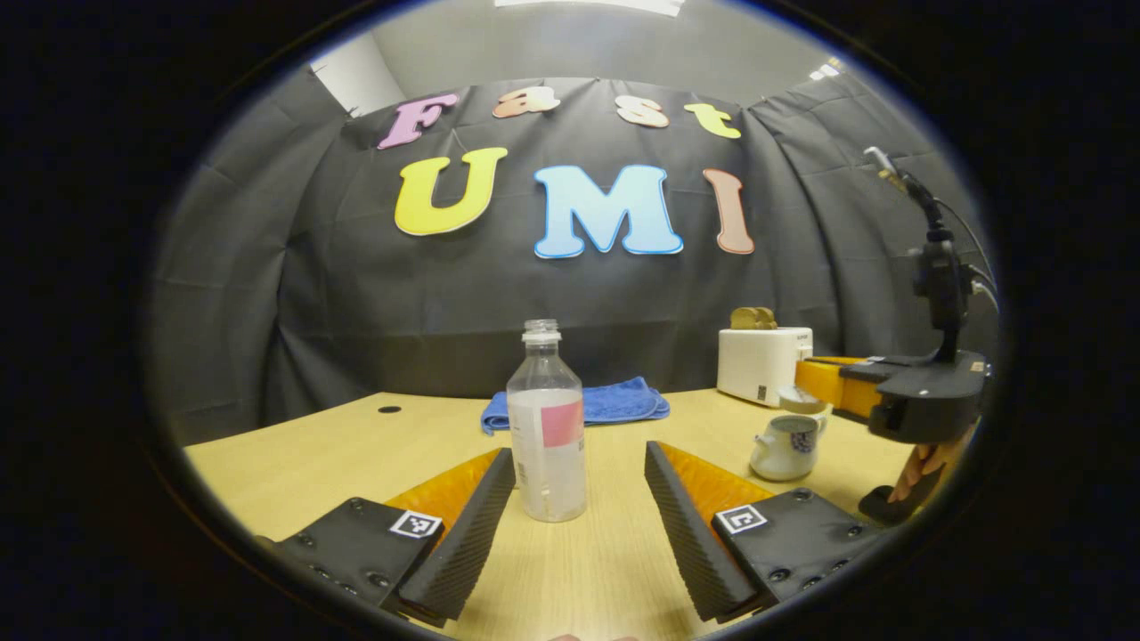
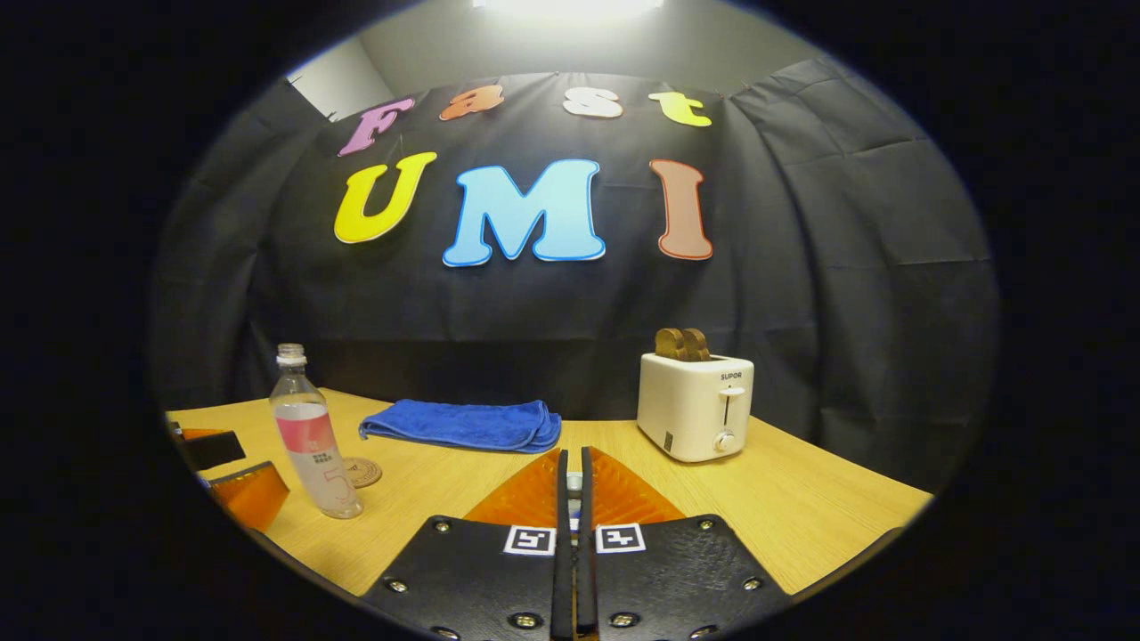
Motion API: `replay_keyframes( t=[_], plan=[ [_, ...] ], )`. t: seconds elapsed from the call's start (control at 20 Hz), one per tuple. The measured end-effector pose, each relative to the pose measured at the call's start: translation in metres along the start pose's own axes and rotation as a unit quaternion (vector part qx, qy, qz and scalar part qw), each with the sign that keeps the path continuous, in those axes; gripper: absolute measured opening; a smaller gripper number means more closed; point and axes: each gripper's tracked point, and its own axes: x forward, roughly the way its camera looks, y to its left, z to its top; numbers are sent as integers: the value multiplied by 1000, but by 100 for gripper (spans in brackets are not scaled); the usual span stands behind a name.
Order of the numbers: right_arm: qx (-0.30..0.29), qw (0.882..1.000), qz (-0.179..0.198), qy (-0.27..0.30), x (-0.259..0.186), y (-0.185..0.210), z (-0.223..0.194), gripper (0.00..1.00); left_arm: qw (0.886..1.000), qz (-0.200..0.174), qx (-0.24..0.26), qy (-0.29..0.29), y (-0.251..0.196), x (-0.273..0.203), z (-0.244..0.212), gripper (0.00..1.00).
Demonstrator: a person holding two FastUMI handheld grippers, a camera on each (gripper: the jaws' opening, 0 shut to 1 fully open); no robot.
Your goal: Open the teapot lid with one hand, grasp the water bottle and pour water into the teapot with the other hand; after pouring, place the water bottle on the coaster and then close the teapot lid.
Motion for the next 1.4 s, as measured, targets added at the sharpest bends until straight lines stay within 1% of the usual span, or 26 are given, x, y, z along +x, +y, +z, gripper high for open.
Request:
replay_keyframes(
  t=[0.2,0.45,0.55,0.65,0.75,0.85,1.15,1.4],
  plan=[
    [2,1000,21,-22,-32,8,17,2,1000,13,1,0,7,13,0,100],
    [-13,998,40,-40,-59,14,28,2,1000,13,1,2,9,31,-2,100],
    [-15,998,42,-39,-61,13,26,2,1000,16,0,12,14,41,-6,100],
    [-10,999,40,-33,-62,10,20,2,1000,12,-11,16,16,47,-5,100],
    [-4,999,36,-26,-60,5,14,2,1000,14,-20,6,20,54,2,100],
    [0,999,34,-20,-58,2,10,2,1000,20,-8,-2,25,61,9,100],
    [-9,999,35,-22,-61,2,11,2,1000,24,7,1,26,89,9,100],
    [-5,999,44,-20,-68,4,10,2,1000,29,-6,0,36,100,7,100]
  ],
)
